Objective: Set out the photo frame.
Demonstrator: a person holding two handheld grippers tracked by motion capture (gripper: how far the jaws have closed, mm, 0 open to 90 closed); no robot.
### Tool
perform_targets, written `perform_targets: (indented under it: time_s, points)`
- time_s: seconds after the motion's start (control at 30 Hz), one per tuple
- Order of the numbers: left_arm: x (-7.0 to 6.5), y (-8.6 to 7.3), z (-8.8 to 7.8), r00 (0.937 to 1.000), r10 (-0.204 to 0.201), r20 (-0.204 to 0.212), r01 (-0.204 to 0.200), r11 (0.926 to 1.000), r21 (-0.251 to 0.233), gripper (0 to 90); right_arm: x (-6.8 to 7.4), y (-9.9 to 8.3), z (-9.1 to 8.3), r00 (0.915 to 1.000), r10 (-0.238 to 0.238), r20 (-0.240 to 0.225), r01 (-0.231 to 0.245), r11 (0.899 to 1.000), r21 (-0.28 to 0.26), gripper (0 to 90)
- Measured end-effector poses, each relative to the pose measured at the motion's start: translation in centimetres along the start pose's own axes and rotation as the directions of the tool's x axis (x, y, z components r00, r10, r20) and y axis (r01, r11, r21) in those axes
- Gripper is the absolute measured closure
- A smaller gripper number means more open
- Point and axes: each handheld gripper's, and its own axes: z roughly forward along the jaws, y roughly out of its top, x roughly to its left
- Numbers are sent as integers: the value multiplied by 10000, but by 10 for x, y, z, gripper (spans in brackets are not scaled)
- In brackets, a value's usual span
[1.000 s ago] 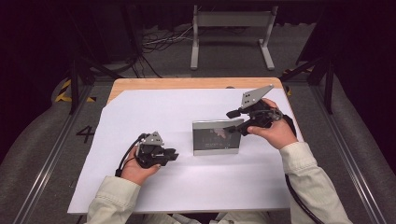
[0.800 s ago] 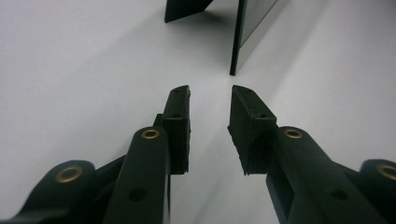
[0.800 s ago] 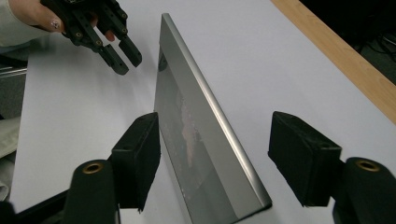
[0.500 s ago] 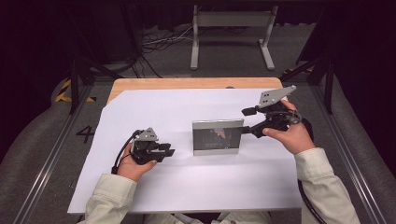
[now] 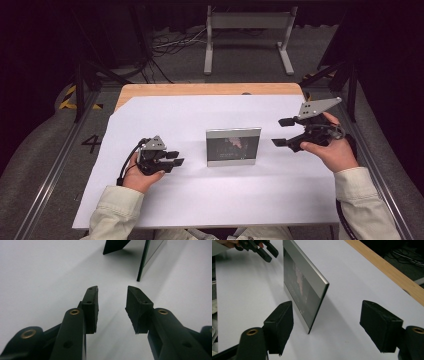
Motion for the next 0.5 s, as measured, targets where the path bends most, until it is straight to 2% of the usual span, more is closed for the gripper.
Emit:
perform_targets:
  time_s: [0.1, 0.3, 0.4, 0.5]
  points:
    - [1, -1, -3, 10000, -54, -8, 54, 9999, -98, 617, -2, -7, -6, 9998, 149, 140, -148, 9999, -51, 270]
    - [4, -3, -6, 9998, 150, -140, -152, 9998, -96, 601, -6, -20, -15, 9980, 546, 325, -535, 9979, -355, 259]
    - [6, -5, -9, 9998, 50, -210, -53, 9998, -172, 597, -7, -29, -16, 9959, 809, 393, -781, 9946, -680, 258]
    - [8, -5, -10, 9996, 28, -265, -35, 9997, -262, 594, -8, -35, -14, 9941, 996, 425, -962, 9925, -755, 257]
